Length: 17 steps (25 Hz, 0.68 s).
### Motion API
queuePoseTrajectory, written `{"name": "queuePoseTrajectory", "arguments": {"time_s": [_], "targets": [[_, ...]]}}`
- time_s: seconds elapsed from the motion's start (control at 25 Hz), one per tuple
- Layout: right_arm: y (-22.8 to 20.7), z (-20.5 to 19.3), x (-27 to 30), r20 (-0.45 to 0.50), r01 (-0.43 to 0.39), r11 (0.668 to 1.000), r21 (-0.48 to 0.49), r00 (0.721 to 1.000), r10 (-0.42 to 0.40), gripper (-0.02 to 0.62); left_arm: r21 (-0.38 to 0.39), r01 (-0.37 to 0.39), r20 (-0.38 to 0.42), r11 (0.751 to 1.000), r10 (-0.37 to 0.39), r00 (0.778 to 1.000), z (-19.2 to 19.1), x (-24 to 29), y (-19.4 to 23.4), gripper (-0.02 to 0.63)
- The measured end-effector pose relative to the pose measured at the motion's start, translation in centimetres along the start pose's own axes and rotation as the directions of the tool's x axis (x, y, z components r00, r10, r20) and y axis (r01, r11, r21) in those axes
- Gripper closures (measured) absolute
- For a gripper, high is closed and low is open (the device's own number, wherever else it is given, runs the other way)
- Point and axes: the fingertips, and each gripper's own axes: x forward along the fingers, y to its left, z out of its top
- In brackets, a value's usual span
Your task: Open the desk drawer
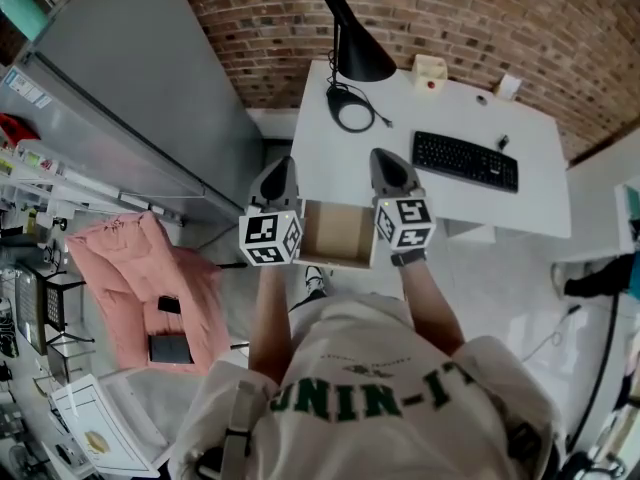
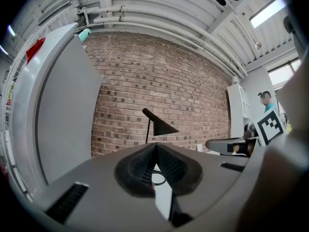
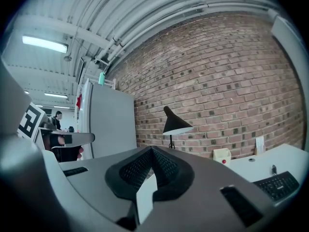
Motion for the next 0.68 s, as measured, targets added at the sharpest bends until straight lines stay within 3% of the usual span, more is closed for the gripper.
{"name": "queuePoseTrajectory", "arguments": {"time_s": [0.68], "targets": [[-2.1, -1.0, 3.7, -0.017, 0.097, 0.995, -0.020, 0.995, -0.097, 0.592, -0.051, 0.082, 0.007, 0.995, -0.082, 0.997, -1.1, 5.4, 3.5, 0.604]]}}
